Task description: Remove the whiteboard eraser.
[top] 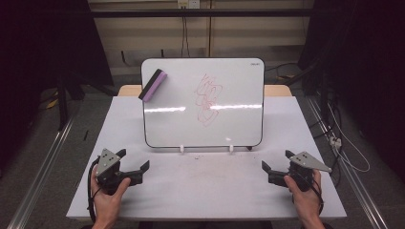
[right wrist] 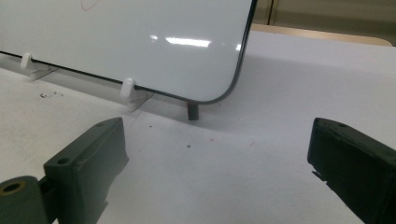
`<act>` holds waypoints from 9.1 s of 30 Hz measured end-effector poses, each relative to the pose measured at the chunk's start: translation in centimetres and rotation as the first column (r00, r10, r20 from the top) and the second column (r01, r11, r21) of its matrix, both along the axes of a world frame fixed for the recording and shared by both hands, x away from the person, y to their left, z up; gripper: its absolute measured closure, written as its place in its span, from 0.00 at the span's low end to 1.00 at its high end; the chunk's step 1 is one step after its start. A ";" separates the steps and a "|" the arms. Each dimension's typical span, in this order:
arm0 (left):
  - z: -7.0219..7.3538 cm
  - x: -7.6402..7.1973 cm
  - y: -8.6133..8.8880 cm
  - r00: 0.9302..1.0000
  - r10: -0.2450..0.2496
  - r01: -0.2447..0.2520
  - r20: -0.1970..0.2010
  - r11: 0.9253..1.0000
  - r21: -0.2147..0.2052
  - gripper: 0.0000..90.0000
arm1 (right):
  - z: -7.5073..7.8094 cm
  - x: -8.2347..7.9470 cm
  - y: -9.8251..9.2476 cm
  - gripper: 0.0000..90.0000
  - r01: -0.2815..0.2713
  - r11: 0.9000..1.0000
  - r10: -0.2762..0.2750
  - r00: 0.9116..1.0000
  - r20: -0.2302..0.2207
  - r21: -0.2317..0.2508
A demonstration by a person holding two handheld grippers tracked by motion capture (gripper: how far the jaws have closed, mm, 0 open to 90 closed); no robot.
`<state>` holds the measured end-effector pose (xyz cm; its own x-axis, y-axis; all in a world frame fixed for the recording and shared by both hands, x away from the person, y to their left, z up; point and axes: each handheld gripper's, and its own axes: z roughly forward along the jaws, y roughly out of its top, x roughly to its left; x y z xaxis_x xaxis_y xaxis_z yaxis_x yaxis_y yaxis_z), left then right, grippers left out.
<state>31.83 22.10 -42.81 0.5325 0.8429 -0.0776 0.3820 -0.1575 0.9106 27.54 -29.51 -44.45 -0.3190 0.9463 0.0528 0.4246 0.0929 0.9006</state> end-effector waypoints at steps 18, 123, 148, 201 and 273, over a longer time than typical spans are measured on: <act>0.8 0.7 -1.3 0.999 -0.053 0.052 0.010 0.996 0.075 0.05 | -0.1 0.0 -0.1 0.05 -0.011 1.000 0.011 1.000 -0.008 0.002; 10.8 15.4 -6.2 0.983 -0.070 -0.012 0.168 0.895 0.446 0.71 | -0.4 0.4 0.3 0.05 -0.047 0.999 0.047 0.998 -0.030 -0.002; 11.4 13.4 -5.9 0.980 -0.102 0.039 0.173 0.941 0.335 0.71 | -0.4 0.4 0.3 0.05 -0.048 0.999 0.048 0.998 -0.028 -0.001; 7.6 5.4 -8.1 0.965 -0.229 0.216 0.124 0.970 0.109 0.71 | -0.2 0.5 1.4 0.05 -0.100 0.994 0.101 0.995 -0.016 0.044; 4.4 3.0 -14.7 0.945 -0.310 0.315 0.104 0.949 -0.030 0.71 | 4.8 7.2 14.5 0.36 -0.315 0.827 0.255 0.949 0.188 0.466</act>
<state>34.84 7.43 -38.42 0.7753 0.6299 -0.0471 0.2300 -0.2121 0.9498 34.70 -15.04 -39.63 -0.6022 0.6748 0.4266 0.3407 -0.2660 0.9018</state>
